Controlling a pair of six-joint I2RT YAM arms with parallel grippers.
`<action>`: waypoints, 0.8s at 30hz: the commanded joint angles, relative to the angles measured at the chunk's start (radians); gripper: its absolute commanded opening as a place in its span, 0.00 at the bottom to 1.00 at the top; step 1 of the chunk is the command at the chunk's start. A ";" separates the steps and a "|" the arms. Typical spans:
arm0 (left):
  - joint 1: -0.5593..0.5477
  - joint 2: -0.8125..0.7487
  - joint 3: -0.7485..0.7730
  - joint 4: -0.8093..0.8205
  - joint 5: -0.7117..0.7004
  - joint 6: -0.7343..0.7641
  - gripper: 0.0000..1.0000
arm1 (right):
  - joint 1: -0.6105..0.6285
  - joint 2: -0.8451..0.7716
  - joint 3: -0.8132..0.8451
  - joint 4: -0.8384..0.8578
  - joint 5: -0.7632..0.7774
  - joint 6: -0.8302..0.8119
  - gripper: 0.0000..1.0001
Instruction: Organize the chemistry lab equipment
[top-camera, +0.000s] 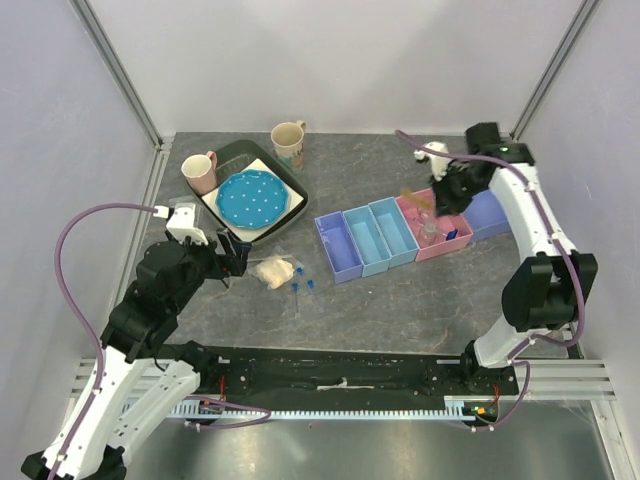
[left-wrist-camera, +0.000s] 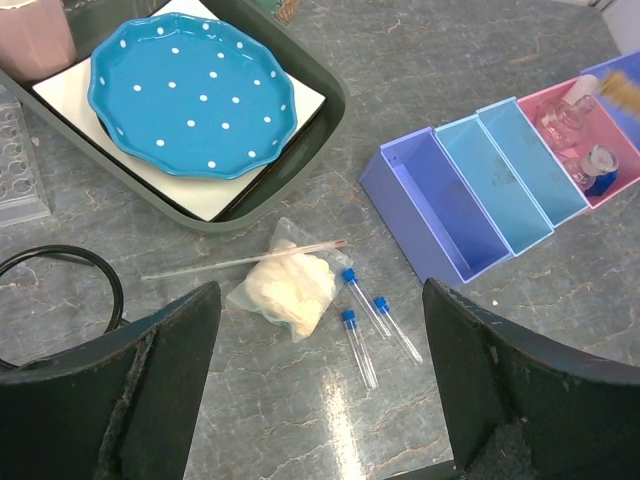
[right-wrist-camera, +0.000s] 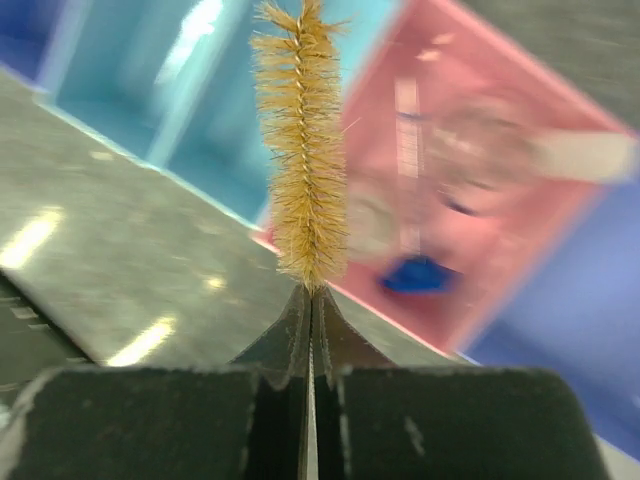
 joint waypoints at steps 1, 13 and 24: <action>-0.001 -0.030 0.034 -0.010 0.023 -0.050 0.88 | 0.077 0.028 -0.088 -0.008 -0.248 0.359 0.00; -0.001 -0.102 0.020 -0.070 0.003 -0.094 0.89 | 0.155 0.184 -0.090 0.150 -0.224 0.767 0.02; -0.001 -0.093 0.028 -0.081 0.004 -0.091 0.91 | 0.158 0.200 -0.114 0.202 -0.122 0.802 0.05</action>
